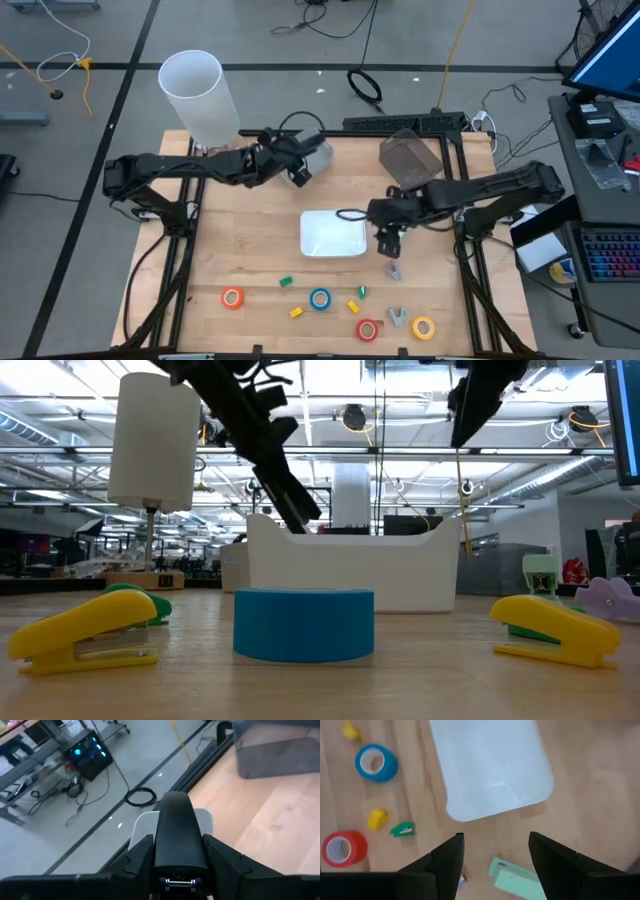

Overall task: Pick and place Stapler, Stapler remover, tape
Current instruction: Put the black stapler into the gray bin

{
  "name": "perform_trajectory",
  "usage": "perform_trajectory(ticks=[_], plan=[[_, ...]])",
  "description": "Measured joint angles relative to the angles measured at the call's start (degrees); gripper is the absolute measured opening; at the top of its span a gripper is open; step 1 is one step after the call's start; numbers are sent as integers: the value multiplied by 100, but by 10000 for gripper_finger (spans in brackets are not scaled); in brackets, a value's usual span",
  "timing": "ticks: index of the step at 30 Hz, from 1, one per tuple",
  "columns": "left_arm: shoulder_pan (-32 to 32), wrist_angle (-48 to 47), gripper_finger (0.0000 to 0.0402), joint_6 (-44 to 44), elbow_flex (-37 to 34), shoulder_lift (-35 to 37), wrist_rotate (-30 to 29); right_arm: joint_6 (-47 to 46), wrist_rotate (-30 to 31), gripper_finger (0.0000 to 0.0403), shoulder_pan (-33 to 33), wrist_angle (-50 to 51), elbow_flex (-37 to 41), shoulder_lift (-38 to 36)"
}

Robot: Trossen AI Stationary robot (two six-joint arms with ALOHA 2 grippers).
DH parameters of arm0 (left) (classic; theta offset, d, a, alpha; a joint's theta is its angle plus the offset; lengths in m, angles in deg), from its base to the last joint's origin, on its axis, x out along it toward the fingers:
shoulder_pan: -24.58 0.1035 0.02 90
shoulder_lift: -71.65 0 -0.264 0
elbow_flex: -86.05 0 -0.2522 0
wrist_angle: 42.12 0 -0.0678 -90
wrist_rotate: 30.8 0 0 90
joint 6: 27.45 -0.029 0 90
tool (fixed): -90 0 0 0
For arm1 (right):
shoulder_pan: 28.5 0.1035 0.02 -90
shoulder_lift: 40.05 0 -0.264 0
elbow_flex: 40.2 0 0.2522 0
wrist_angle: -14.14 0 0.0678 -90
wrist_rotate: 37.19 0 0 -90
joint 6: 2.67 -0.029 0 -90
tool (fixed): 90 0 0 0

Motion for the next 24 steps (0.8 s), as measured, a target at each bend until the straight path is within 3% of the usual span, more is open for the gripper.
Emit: perform_trajectory(ticks=[6,11,16,24], plan=[[330,333,142,-16,-440,3,371,-16,593,212,-2,-7,0,-662],[617,500,142,42,-739,2,582,-17,615,212,-2,-49,0,-1051],[807,1050,142,44,-1013,2,811,-13,750,212,-2,-71,0,-1187],[976,1058,142,-14,-1036,-169,989,7,759,212,-2,-70,2,-1186]])
